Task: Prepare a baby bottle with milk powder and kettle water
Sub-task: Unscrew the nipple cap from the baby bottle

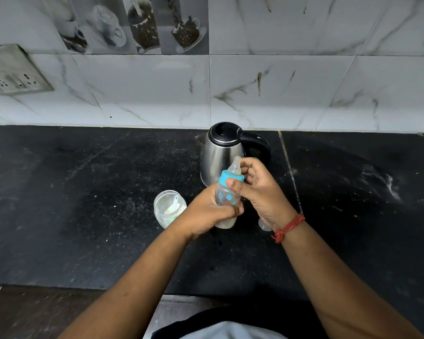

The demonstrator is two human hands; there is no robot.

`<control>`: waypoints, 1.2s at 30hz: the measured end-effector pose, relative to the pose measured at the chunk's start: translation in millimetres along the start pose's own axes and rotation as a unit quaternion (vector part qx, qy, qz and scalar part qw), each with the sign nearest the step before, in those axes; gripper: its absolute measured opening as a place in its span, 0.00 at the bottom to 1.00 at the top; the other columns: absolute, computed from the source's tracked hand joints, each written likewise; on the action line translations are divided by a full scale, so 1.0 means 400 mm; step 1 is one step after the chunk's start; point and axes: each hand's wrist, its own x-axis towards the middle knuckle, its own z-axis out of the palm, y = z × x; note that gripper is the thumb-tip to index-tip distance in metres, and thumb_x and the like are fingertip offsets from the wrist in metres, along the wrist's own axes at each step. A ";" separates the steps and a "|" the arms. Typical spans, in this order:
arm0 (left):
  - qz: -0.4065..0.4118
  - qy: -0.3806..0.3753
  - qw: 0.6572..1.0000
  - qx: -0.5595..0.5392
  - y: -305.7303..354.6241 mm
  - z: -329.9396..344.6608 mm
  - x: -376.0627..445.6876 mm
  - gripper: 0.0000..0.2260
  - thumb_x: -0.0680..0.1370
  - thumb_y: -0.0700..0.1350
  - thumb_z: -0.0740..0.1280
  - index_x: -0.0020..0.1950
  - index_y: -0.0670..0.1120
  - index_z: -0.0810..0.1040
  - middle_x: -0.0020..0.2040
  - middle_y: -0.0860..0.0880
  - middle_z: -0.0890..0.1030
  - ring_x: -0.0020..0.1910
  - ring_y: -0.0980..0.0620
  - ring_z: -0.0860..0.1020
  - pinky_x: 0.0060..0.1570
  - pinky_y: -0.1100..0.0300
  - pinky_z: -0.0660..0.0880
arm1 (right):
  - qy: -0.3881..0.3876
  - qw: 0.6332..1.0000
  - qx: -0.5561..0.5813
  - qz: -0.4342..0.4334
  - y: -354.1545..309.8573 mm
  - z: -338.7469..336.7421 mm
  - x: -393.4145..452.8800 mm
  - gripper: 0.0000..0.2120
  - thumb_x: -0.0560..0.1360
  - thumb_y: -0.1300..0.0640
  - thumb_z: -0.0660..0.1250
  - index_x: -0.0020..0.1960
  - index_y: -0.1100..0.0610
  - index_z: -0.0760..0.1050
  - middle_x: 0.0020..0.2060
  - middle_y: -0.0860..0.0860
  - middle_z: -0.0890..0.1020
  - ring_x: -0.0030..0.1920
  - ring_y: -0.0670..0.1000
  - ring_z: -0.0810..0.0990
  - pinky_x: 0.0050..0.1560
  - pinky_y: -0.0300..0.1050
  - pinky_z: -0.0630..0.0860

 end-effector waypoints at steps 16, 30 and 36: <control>0.014 -0.028 0.999 -0.042 -0.020 -0.002 -0.021 0.15 0.71 0.43 0.75 0.54 0.44 0.77 0.44 0.48 0.81 0.43 0.54 0.79 0.46 0.60 0.76 | -0.140 0.981 0.129 0.036 -0.034 -0.027 -0.010 0.40 0.69 0.49 0.79 0.74 0.60 0.66 0.66 0.64 0.78 0.67 0.62 0.77 0.64 0.55 0.78; -0.003 -0.058 0.998 -0.023 -0.047 -0.015 -0.051 0.19 0.70 0.45 0.75 0.58 0.43 0.76 0.47 0.48 0.82 0.48 0.52 0.80 0.51 0.59 0.77 | -0.185 0.968 0.162 0.047 -0.004 -0.023 -0.040 0.36 0.73 0.61 0.69 0.78 0.54 0.61 0.65 0.68 0.77 0.66 0.62 0.78 0.58 0.48 0.80; 0.008 0.007 1.000 0.007 -0.061 -0.017 -0.046 0.19 0.73 0.39 0.74 0.62 0.41 0.74 0.48 0.48 0.81 0.48 0.52 0.79 0.51 0.59 0.76 | -0.084 0.994 0.053 0.038 0.022 -0.001 -0.049 0.44 0.66 0.44 0.81 0.76 0.54 0.67 0.62 0.57 0.77 0.63 0.52 0.77 0.60 0.49 0.76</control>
